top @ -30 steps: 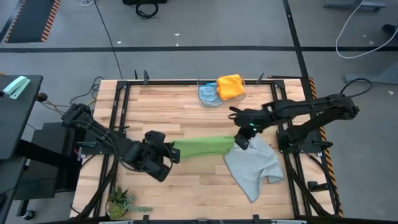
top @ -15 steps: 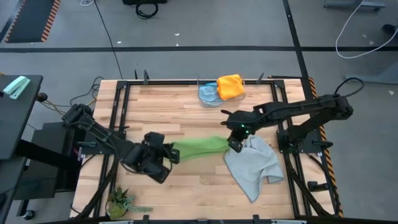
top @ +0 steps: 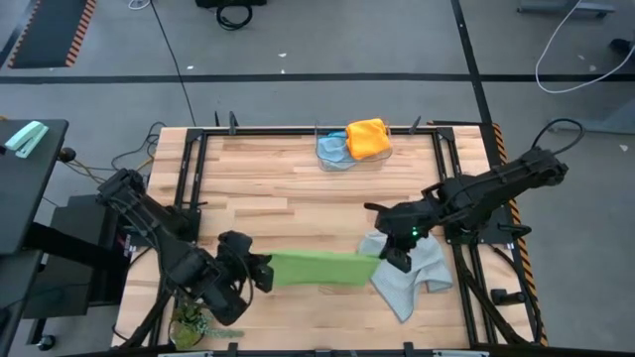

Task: Fold microfiber towels
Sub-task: Fold the green microfiber cloth

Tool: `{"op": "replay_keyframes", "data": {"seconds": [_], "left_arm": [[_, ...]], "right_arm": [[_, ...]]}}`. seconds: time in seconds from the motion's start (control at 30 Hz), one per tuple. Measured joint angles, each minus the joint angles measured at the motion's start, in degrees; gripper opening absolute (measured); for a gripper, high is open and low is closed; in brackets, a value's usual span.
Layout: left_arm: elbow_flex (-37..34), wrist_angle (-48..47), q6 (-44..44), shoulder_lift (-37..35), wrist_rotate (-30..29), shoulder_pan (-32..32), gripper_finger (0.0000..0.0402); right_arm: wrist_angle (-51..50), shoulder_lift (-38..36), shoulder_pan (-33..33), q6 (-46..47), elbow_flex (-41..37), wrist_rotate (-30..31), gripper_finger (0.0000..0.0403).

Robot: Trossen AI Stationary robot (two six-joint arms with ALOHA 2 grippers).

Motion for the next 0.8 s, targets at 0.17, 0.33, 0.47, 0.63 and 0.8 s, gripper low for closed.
{"op": "replay_keyframes", "data": {"seconds": [0.17, 0.33, 0.47, 0.63, 0.8], "left_arm": [[-0.2, -9.6, -9.0, 3.6, 6.7, 0.1, 0.0004], [-0.3, -13.6, -12.0, 5.1, 7.4, 1.3, 0.0004], [-0.3, -15.5, -9.2, 6.1, 8.5, 5.0, 0.0004], [-0.3, -16.8, -2.3, 9.3, 11.7, 12.1, 0.0004], [-0.4, -16.8, 6.9, 12.6, 14.5, 18.7, 0.0004]], "right_arm": [[-0.7, 2.7, -5.0, -3.8, -0.5, -0.2, 0.0000], [-1.0, 6.5, -13.2, -10.3, -0.5, -0.9, 0.0000], [-1.2, 11.4, -19.8, -16.1, -0.6, -2.8, 0.0000], [0.7, 19.0, -25.5, -22.0, -0.6, -3.5, 0.0000], [5.1, 23.5, -28.1, -24.0, -0.6, -3.2, 0.0000]]}}
